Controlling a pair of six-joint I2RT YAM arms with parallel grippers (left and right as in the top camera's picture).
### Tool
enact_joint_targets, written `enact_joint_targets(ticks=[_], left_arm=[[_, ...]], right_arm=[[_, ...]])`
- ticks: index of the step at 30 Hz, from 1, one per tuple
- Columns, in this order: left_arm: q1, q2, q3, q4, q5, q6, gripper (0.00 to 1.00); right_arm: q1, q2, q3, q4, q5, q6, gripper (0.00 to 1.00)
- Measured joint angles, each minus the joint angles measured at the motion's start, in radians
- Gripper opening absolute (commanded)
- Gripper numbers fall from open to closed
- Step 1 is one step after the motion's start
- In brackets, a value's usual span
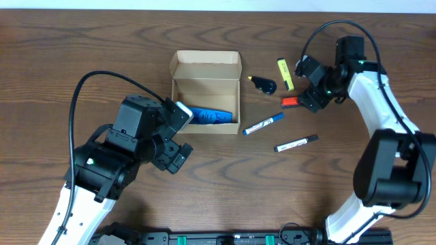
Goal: Pack container
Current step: 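Move the right gripper to the red stapler and grasp it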
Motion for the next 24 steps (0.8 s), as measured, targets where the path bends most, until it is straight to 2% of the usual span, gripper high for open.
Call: enact_joint_targets(ticks=[7, 24], left_arm=[[0.000, 0.000, 0.000, 0.000, 0.000, 0.000, 0.95], [0.000, 0.000, 0.000, 0.000, 0.000, 0.000, 0.95]], right_arm=[[0.000, 0.058, 0.000, 0.073, -0.023, -0.035, 0.81], [0.000, 0.105, 0.000, 0.061, -0.047, -0.104, 0.77]])
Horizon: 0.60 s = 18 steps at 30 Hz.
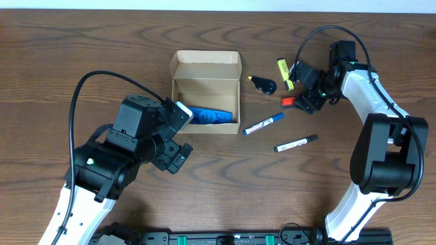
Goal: Pack container
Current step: 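Move the right gripper to the red stapler and grasp it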
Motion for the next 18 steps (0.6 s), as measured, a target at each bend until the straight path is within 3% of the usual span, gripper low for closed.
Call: enact_joint_targets(ticks=[11, 18], left_arm=[[0.000, 0.000, 0.000, 0.000, 0.000, 0.000, 0.95], [0.000, 0.000, 0.000, 0.000, 0.000, 0.000, 0.95]], right_arm=[[0.000, 0.092, 0.000, 0.037, 0.008, -0.017, 0.67], [0.000, 0.093, 0.000, 0.050, 0.013, -0.019, 0.33]])
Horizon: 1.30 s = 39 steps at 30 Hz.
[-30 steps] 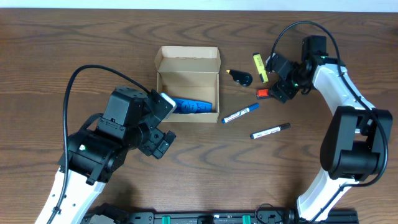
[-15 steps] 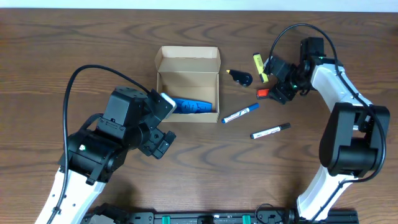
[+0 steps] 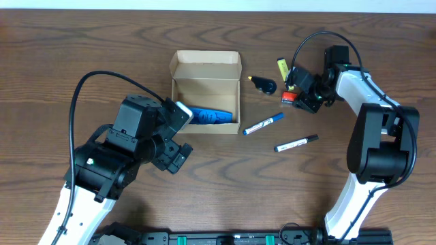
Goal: Pack container
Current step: 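Move the right gripper to the red stapler and grasp it, then carry the red stapler over the box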
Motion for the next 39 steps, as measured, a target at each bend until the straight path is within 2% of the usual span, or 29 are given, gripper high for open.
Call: enact_joint_targets(ticks=[3, 11, 13, 20, 27, 32, 39], left_arm=[[0.000, 0.000, 0.000, 0.000, 0.000, 0.000, 0.95], [0.000, 0.000, 0.000, 0.000, 0.000, 0.000, 0.95], [0.000, 0.000, 0.000, 0.000, 0.000, 0.000, 0.95], [0.000, 0.000, 0.000, 0.000, 0.000, 0.000, 0.95], [0.000, 0.000, 0.000, 0.000, 0.000, 0.000, 0.95], [0.000, 0.000, 0.000, 0.000, 0.000, 0.000, 0.95], [0.000, 0.000, 0.000, 0.000, 0.000, 0.000, 0.95]], right_arm=[[0.000, 0.000, 0.000, 0.000, 0.002, 0.006, 0.27], [0.000, 0.000, 0.004, -0.003, 0.006, 0.060, 0.04], [0.000, 0.000, 0.005, -0.014, 0.008, 0.085, 0.01], [0.006, -0.028, 0.004, -0.112, -0.004, 0.154, 0.01], [0.068, -0.235, 0.000, -0.128, -0.122, 0.183, 0.01], [0.184, -0.376, 0.001, -0.082, -0.203, 0.195, 0.01], [0.415, -0.387, 0.000, 0.052, -0.215, 0.196, 0.01]])
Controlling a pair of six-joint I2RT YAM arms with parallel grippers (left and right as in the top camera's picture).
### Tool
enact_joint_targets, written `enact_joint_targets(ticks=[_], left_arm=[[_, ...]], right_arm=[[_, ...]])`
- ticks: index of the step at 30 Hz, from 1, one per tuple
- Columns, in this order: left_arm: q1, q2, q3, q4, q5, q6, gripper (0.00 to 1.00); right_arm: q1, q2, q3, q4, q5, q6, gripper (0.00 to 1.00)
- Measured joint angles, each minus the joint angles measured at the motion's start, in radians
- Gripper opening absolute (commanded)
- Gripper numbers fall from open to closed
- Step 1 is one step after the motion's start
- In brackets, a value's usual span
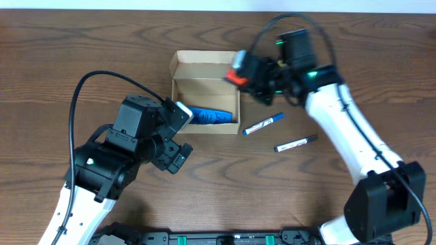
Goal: Pack container
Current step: 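Carry the red stapler over the box, then lower the red stapler into the box beside the duster and release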
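The open cardboard box (204, 92) stands at the table's middle with a blue object (212, 116) lying along its near wall. My right gripper (240, 73) hovers at the box's right rim, shut on a red marker (236, 77), which is blurred. Two blue-capped white markers lie to the right of the box, one near it (263, 123) and one farther out (296, 143). My left gripper (174, 155) rests by the box's near left corner; its jaws cannot be made out. The right arm hides the table behind it.
The right arm (327, 109) stretches from the lower right across the table toward the box. The bulky left arm (116, 156) fills the lower left. Bare wood lies left of the box and along the front.
My right gripper was on the red marker right of the box, near the yellow highlighter. Now it holds the marker at the box's right rim. The left arm has not moved.
My right gripper stood at the red marker on the table at the far right and sat closer on it at each following moment. Now the marker is off the table and at the box's right rim. The left arm and the blue object kept still throughout.
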Motion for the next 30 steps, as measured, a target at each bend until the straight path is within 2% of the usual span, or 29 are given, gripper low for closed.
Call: enact_joint_targets(ticks=[4, 9, 17, 30], left_arm=[[0.000, 0.000, 0.000, 0.000, 0.000, 0.000, 0.95], [0.000, 0.000, 0.000, 0.000, 0.000, 0.000, 0.95], [0.000, 0.000, 0.000, 0.000, 0.000, 0.000, 0.95], [0.000, 0.000, 0.000, 0.000, 0.000, 0.000, 0.95]], right_arm=[[0.102, 0.006, 0.000, 0.058, 0.046, -0.035, 0.01], [0.151, 0.044, 0.000, 0.091, 0.075, -0.128, 0.01], [0.167, 0.175, 0.000, 0.208, 0.098, -0.212, 0.01], [0.191, 0.297, 0.000, 0.307, 0.108, -0.226, 0.01]])
